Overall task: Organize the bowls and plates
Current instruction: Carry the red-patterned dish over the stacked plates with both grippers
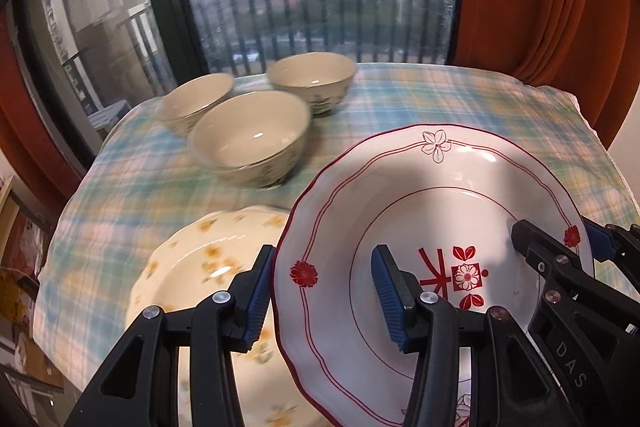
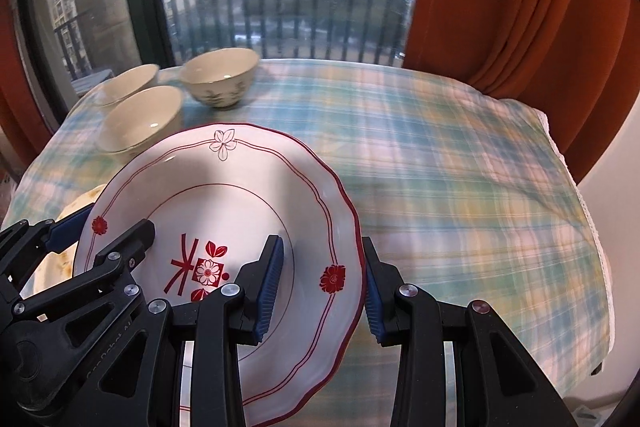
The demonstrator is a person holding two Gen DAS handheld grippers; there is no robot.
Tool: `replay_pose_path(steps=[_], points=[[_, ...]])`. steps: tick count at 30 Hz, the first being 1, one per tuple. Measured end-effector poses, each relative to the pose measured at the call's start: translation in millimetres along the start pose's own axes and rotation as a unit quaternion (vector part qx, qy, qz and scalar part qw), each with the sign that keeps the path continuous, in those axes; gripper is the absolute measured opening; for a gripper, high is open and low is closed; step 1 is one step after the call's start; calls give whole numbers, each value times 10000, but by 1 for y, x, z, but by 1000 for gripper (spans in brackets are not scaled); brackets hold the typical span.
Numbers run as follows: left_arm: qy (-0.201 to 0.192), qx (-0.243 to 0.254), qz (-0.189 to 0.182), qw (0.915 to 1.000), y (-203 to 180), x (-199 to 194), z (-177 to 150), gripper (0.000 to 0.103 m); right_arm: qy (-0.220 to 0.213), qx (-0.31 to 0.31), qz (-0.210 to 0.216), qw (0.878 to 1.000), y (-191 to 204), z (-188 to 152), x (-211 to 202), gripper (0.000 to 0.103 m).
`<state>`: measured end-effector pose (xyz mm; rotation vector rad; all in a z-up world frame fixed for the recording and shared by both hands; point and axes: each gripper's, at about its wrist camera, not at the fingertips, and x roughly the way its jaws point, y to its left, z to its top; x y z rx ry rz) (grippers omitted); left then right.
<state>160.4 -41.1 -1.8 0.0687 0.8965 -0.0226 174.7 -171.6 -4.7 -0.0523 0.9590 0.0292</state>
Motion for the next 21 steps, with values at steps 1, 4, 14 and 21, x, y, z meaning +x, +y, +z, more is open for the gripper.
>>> replay_pose_path(steps=[1, 4, 14, 21], points=[[-2, -42, 8, 10000, 6, -2, -3, 50, -11, -31, 37, 10000, 4, 0, -2, 41], [-22, -166, 87, 9998, 23, -6, -10, 50, -68, -123, 163, 9998, 22, -2, -6, 41], [68, -479, 249, 9985, 69, -3, -38, 50, -7, -491, 382, 9981, 76, -14, 3, 41], [137, -463, 233, 9986, 78, 7, -51, 50, 130, -536, 380, 9978, 90, -20, 16, 41]])
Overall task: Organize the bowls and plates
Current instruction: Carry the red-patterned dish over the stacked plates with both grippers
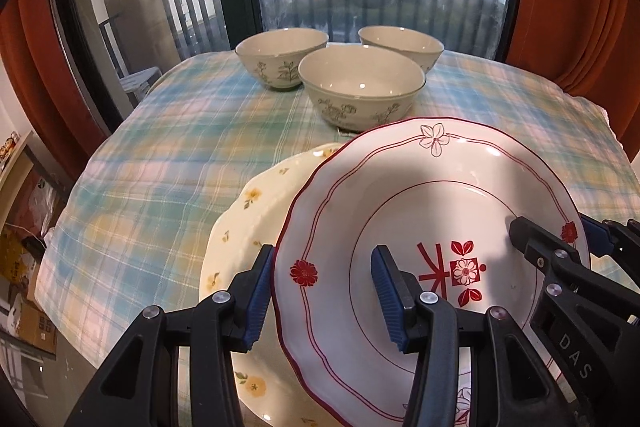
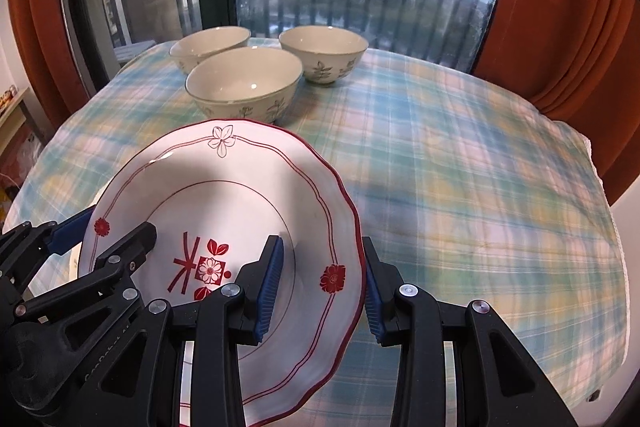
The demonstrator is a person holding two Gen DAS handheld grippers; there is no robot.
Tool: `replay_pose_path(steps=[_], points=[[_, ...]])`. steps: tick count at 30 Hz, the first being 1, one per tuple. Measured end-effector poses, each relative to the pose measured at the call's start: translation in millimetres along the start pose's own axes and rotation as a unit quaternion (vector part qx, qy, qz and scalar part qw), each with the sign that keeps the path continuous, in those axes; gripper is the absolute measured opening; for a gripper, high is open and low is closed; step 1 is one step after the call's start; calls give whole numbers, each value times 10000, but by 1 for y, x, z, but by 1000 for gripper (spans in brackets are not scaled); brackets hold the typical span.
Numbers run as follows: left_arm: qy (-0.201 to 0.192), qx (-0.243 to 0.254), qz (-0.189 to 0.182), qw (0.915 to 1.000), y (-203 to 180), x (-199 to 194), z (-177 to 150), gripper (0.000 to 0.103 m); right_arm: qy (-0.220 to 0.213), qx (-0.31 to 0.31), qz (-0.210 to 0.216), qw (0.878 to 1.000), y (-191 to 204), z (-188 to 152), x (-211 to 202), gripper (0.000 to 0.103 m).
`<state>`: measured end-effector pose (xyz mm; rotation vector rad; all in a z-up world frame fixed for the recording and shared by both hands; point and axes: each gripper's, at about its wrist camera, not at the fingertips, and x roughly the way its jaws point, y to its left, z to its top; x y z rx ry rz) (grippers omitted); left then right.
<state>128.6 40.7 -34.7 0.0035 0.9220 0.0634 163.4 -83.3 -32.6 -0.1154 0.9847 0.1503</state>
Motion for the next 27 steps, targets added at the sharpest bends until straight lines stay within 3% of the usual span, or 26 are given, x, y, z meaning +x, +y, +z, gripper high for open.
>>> replay_pose_path(steps=[10, 14, 15, 19, 22, 23, 25, 27], points=[[-102, 55, 70, 9999, 6, 6, -5, 50, -50, -103, 12, 9999, 9, -4, 8, 41], [-10, -62, 82, 9999, 9, 14, -12, 49, -133, -171, 271, 9994, 8, -4, 5, 41], [-141, -8, 121, 9998, 7, 12, -14, 49, -110, -213, 337, 9991, 8, -4, 4, 41], [-204, 199, 228, 9993, 4, 12, -18, 49, -347, -258, 90, 9990, 4, -6, -4, 41], [-178, 162, 197, 9995, 5, 13, -17, 49, -349, -48, 298, 9989, -7, -6, -6, 41], [-173, 139, 186, 9996, 5, 13, -17, 49, -368, -2, 342, 9987, -9, -6, -7, 39], [-165, 129, 180, 9996, 5, 14, -17, 49, -410, 4, 443, 9982, -7, -7, -9, 27], [-146, 123, 175, 9997, 5, 13, -16, 49, -485, -175, 295, 9982, 2, -8, -12, 21]])
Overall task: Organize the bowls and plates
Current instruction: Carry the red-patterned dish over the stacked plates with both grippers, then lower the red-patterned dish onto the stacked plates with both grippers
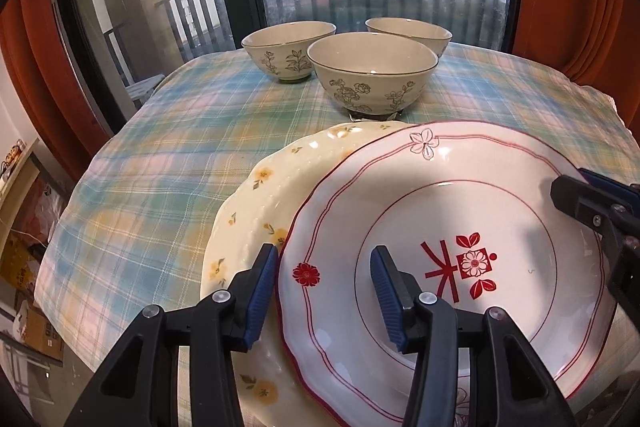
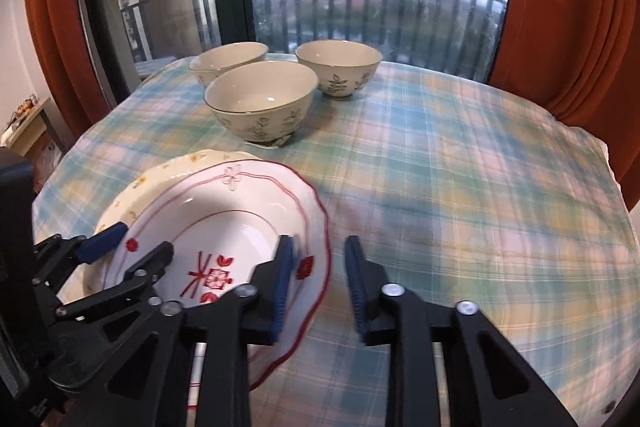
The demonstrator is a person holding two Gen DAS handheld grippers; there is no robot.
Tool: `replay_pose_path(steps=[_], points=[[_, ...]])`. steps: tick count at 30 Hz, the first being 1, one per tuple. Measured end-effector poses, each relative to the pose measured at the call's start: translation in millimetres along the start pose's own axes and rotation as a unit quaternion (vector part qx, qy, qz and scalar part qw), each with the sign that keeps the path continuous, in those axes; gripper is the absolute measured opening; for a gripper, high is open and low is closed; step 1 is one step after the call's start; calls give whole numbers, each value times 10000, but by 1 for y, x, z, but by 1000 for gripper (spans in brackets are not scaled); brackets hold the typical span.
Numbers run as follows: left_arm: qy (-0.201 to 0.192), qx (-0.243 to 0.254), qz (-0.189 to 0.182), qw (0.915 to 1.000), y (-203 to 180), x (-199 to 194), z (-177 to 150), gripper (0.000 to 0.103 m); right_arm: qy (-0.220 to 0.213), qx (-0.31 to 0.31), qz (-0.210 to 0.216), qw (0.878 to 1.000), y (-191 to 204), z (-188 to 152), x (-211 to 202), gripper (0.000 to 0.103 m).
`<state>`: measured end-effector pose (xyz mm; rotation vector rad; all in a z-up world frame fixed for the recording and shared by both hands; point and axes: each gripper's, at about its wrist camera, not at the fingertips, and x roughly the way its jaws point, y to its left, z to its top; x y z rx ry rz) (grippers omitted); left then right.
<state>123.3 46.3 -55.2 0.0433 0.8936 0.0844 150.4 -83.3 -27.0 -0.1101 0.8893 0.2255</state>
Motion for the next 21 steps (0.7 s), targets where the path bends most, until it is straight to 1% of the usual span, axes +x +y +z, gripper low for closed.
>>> replay_pose_path(steps=[2, 4, 11, 17, 21], points=[[22, -11, -3, 10000, 0, -1, 0, 49, -64, -117, -153, 9998, 6, -1, -1, 21], [64, -9, 61, 10000, -1, -5, -1, 49, -60, -91, -158, 9998, 6, 1, 0, 21], [123, -144, -132, 9997, 8, -7, 1, 49, -2, -91, -314, 9995, 10, 4, 7, 23], [108, -277, -204, 9993, 13, -10, 3, 49, 28, -59, -291, 9996, 11, 5, 10, 23], [77, -258, -151, 9995, 14, -13, 3, 49, 31, -38, -253, 9997, 11, 5, 10, 24]])
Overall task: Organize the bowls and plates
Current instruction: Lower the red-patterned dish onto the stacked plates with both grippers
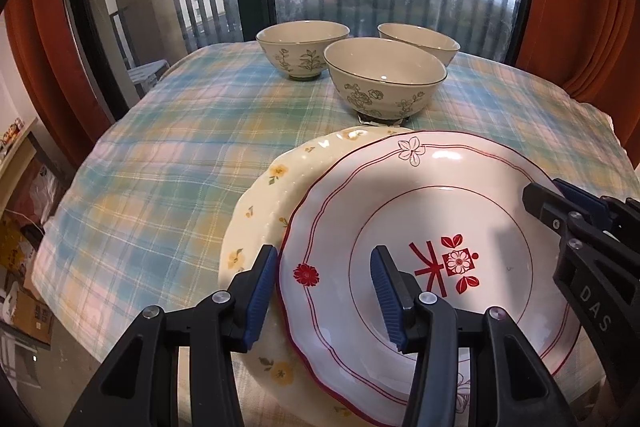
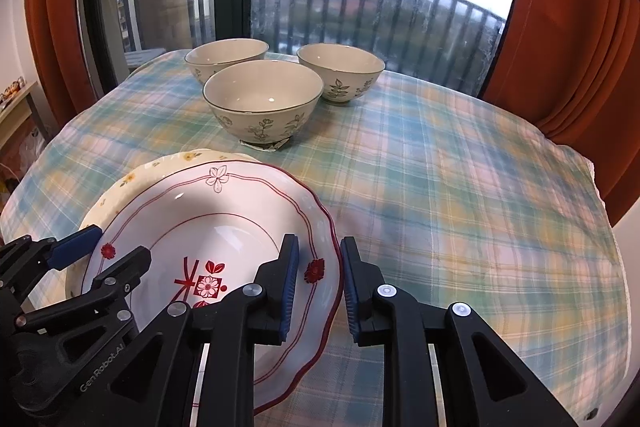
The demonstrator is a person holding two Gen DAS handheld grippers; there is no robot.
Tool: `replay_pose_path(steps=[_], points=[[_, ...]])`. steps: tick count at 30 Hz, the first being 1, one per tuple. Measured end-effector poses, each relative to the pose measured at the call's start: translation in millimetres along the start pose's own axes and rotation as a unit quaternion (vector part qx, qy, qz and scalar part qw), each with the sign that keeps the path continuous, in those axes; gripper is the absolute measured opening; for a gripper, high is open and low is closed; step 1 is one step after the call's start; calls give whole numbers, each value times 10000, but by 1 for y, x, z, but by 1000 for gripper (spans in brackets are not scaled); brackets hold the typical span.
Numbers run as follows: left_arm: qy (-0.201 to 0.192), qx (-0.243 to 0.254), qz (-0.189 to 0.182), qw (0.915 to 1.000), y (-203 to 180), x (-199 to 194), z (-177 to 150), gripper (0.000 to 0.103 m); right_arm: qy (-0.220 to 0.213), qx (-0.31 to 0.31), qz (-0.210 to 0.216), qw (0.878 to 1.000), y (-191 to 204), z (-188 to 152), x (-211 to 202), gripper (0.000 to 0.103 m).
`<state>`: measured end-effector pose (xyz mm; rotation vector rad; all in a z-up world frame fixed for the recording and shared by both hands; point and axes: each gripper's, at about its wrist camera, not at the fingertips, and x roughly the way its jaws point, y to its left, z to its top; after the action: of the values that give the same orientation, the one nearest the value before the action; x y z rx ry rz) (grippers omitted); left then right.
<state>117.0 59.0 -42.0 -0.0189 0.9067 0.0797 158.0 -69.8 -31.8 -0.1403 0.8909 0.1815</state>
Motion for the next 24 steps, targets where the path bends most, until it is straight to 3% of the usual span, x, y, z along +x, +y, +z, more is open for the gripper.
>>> replay_pose_path(steps=[5, 8, 14, 22, 24], points=[[36, -254, -130, 9996, 14, -1, 4, 49, 64, 62, 109, 9999, 2, 1, 7, 24], [-53, -201, 92, 9997, 17, 1, 3, 49, 142, 86, 249, 9996, 7, 0, 13, 24], [-157, -67, 207, 9996, 16, 1, 2, 52, 68, 42, 129, 9999, 17, -1, 16, 26], [-367, 209, 364, 9984, 8, 1, -3, 60, 40, -194, -143, 9997, 28, -9, 20, 36], [-336, 205, 281, 9988, 9, -1, -3, 61, 88, -219, -72, 9997, 29, -9, 20, 43]])
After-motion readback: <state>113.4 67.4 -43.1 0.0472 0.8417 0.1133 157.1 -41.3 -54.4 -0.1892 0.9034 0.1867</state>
